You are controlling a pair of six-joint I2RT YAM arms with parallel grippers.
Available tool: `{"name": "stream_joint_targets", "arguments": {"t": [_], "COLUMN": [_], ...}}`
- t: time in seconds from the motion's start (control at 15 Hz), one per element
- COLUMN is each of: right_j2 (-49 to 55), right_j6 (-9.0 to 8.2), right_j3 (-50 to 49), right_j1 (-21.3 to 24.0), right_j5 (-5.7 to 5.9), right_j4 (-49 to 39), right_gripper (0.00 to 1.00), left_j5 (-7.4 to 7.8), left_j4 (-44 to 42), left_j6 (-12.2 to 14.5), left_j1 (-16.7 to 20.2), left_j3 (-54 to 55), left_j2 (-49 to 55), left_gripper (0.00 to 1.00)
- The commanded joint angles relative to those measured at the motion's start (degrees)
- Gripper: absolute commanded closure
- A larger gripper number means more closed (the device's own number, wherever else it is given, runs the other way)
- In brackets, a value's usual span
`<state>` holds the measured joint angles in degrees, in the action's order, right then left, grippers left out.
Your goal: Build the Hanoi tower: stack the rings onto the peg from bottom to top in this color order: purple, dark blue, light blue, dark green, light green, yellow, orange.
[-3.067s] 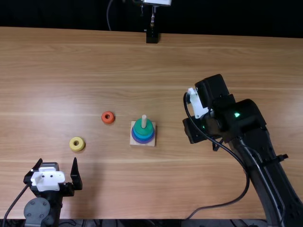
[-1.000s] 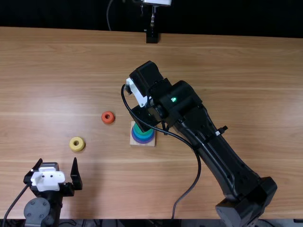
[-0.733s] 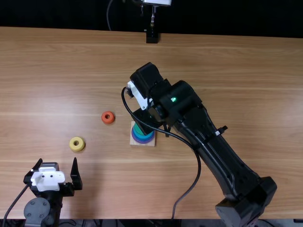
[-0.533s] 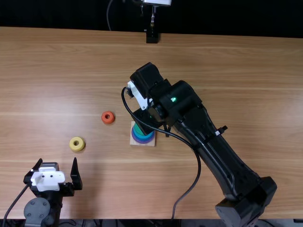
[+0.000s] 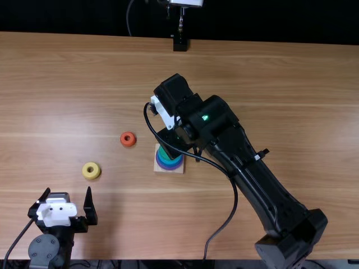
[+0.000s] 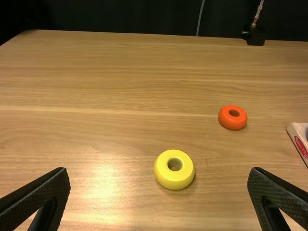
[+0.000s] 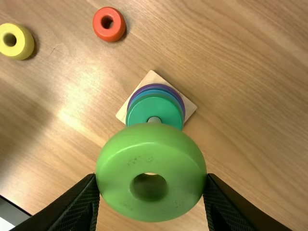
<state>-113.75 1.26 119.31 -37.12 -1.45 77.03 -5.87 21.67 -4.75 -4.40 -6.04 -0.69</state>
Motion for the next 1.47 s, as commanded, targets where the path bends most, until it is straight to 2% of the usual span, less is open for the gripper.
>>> {"name": "stream_joint_targets", "arguments": {"t": [0.0, 0.6, 0.67, 0.8, 0.87, 1.27, 1.4], "right_j2": [-1.73, -3.93, -3.93, -3.93, -3.93, -3.49, -3.23], "right_j6": [-0.1, -0.1, -0.2, 0.01, 0.11, 0.11, -0.1], "right_j3": [2.07, 4.09, 4.0, 3.65, 3.3, 4.18, 1.81], "right_j1": [-0.84, -0.84, -0.84, -0.84, -0.84, -0.67, -0.23], "right_j5": [0.19, 0.29, 0.4, 1.66, 2.61, 2.61, 2.51], "right_j4": [-0.09, -0.19, -0.09, 0.65, 0.55, -1.67, -9.47], "right_gripper": [1.0, 1.0, 0.72, 0.0, 0.0, 0.0, 0.0], "left_j5": [-0.46, -0.46, -0.46, -0.46, -0.46, -0.46, -0.46], "left_j4": [4.91, 4.91, 4.91, 4.91, 4.8, 4.91, 4.8], "left_j6": [0.01, 0.01, 0.01, 0.01, 0.01, 0.01, 0.01], "left_j1": [0.01, 0.01, 0.01, 0.01, 0.01, 0.01, 0.01], "left_j3": [6.04, 6.04, 6.04, 6.04, 6.04, 6.04, 6.04], "left_j2": [0.69, 0.69, 0.69, 0.69, 0.69, 0.69, 0.69], "left_gripper": [0.0, 0.0, 0.0, 0.0, 0.0, 0.0, 0.0]}}
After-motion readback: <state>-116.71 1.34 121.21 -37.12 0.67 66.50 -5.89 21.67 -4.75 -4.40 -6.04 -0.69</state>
